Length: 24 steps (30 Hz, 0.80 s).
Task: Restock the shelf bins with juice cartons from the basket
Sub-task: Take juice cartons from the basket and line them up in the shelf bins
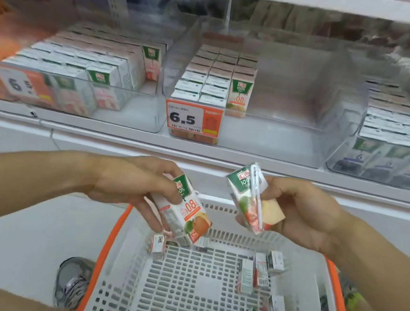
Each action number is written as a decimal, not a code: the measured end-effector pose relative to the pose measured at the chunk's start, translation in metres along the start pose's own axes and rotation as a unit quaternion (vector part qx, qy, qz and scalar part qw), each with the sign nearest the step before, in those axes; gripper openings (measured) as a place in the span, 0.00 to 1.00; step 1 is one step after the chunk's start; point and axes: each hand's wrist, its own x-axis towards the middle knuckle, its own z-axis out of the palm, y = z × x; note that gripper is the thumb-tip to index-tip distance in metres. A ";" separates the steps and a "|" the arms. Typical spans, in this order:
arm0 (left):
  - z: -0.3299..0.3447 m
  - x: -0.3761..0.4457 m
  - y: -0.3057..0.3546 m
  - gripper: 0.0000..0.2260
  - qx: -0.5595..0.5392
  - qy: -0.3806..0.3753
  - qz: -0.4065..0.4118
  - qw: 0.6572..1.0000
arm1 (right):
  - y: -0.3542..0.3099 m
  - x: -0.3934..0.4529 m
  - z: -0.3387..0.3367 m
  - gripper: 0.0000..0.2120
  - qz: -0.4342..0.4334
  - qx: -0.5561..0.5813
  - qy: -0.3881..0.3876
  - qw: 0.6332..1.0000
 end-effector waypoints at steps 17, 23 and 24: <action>0.017 0.021 0.030 0.14 -0.169 0.077 0.080 0.979 | -0.009 0.016 0.027 0.25 -0.298 -0.105 0.134 0.939; 0.022 0.031 0.035 0.28 -0.209 0.063 0.045 0.975 | 0.000 0.021 0.031 0.19 -0.347 -0.210 0.190 0.894; 0.023 0.031 0.035 0.27 -0.192 0.065 0.047 0.978 | 0.000 0.020 0.031 0.19 -0.345 -0.210 0.173 0.898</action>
